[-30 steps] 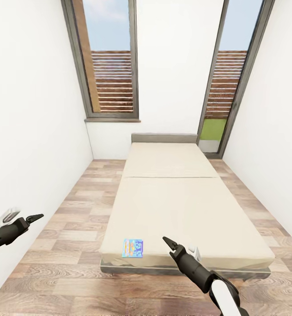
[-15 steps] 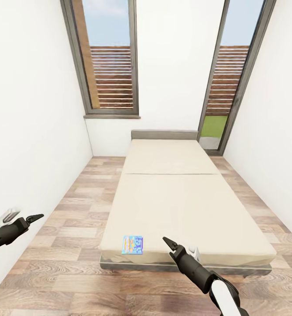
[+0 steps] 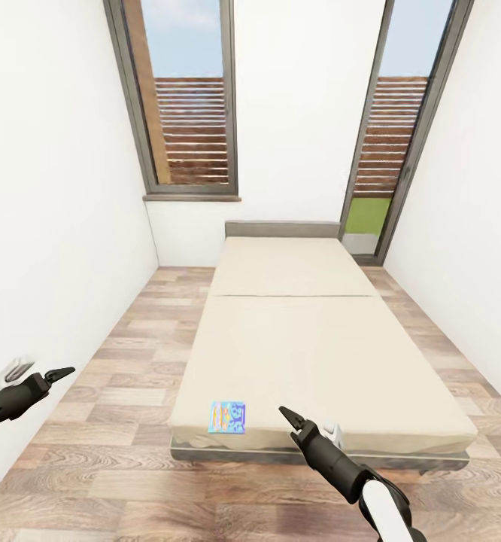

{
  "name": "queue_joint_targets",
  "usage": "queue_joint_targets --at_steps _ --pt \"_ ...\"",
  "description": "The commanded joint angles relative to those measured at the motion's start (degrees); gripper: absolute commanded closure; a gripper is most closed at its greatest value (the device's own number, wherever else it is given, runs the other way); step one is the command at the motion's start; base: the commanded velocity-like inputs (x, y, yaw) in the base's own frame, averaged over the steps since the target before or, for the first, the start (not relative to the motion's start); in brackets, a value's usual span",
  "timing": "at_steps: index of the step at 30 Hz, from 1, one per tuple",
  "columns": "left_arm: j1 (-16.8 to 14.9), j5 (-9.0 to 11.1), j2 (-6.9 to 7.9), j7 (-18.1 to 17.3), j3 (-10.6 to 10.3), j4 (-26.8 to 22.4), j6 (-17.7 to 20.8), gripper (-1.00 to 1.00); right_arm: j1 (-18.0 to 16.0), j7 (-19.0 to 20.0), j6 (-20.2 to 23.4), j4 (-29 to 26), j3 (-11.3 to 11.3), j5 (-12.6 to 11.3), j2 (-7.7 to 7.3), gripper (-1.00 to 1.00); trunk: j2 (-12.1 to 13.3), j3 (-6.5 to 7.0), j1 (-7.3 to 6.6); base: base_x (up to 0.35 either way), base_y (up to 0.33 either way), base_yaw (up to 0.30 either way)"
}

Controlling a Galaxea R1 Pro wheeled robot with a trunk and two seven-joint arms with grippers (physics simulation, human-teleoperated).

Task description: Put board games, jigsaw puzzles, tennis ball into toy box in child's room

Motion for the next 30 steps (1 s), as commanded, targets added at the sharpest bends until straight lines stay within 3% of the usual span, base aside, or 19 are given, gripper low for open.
queue_joint_targets --at_steps 1,27,30 --pt "-0.1 0.2 -0.01 -0.1 0.1 0.0 0.5 -1.0 0.0 0.0 0.3 0.0 -0.1 -0.2 0.01 -1.0 -0.5 -0.24 0.23 0.0 0.0 0.0" --pt "-0.1 0.2 -0.01 -0.1 0.0 0.0 0.5 -1.0 0.0 0.1 0.3 0.1 0.0 0.0 0.04 -1.0 -10.9 -4.91 5.94 0.0 0.0 0.0" --pt "-0.1 0.2 -0.01 -0.1 0.0 0.0 0.5 -1.0 0.0 0.1 0.3 0.1 0.0 0.0 0.05 -1.0 -10.9 -4.91 5.94 0.0 0.0 0.0"
